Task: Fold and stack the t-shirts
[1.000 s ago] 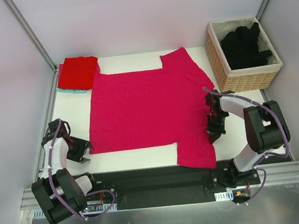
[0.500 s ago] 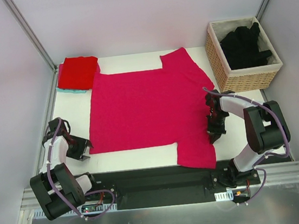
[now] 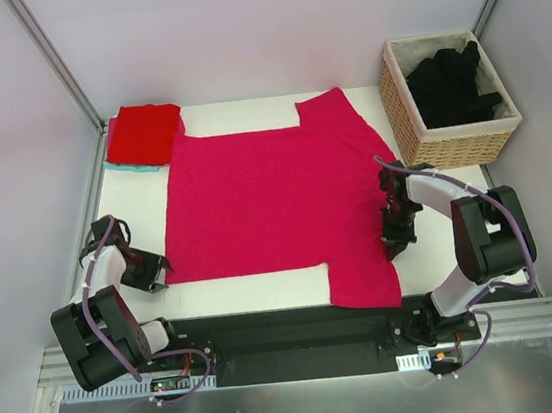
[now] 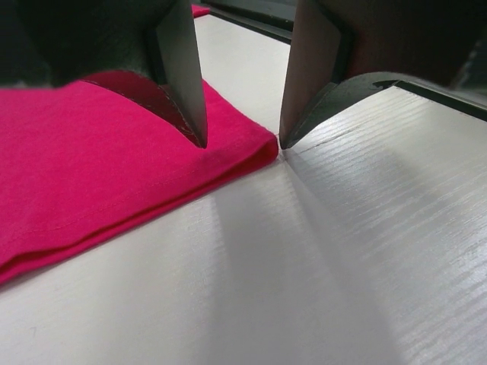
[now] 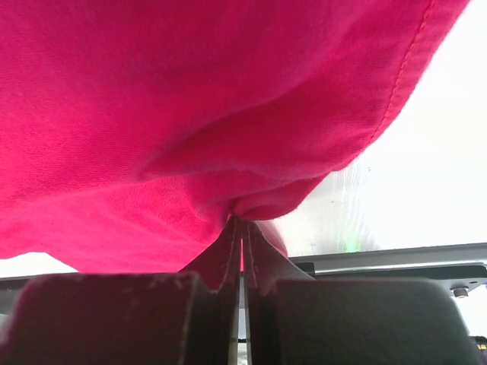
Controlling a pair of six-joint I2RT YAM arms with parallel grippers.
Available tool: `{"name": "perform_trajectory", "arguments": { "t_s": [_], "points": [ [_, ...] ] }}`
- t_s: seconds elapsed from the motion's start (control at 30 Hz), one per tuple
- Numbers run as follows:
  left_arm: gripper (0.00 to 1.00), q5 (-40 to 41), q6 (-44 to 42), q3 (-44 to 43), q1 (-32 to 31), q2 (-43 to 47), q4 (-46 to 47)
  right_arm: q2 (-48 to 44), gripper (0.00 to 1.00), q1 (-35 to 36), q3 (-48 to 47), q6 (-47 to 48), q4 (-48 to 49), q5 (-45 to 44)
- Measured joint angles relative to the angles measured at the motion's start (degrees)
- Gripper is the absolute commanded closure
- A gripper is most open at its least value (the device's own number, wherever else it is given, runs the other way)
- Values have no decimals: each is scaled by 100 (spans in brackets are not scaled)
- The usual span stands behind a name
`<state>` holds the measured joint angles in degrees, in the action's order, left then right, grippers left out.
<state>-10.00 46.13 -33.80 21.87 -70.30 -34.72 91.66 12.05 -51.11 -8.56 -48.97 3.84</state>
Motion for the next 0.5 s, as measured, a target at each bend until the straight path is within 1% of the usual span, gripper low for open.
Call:
{"name": "perform_trajectory", "arguments": {
  "t_s": [0.17, 0.2, 0.3, 0.33, 0.4, 0.43, 0.5],
  "points": [
    [67, -26, 0, 0, 0, -90, 33, 0, 99, 0, -33, 0, -26, -9],
    [71, -26, 0, 0, 0, -98, 37, 0, 99, 0, -35, 0, -26, -11],
    [77, -35, -13, 0, 0, -146, 57, 0, 99, 0, -44, 0, -33, -11],
    [81, -37, -17, 0, 0, -175, 63, 0, 99, 0, -44, 0, -35, -9],
    [85, -46, -24, 0, 0, -227, 68, 0, 99, 0, -48, 0, -35, -9],
    [92, -50, -28, 0, 0, -258, 72, 0, 99, 0, -61, 0, -46, -9],
    [99, -74, -33, -4, 0, -299, 81, 0, 99, 0, -109, 0, -57, -9]
  ]
}}
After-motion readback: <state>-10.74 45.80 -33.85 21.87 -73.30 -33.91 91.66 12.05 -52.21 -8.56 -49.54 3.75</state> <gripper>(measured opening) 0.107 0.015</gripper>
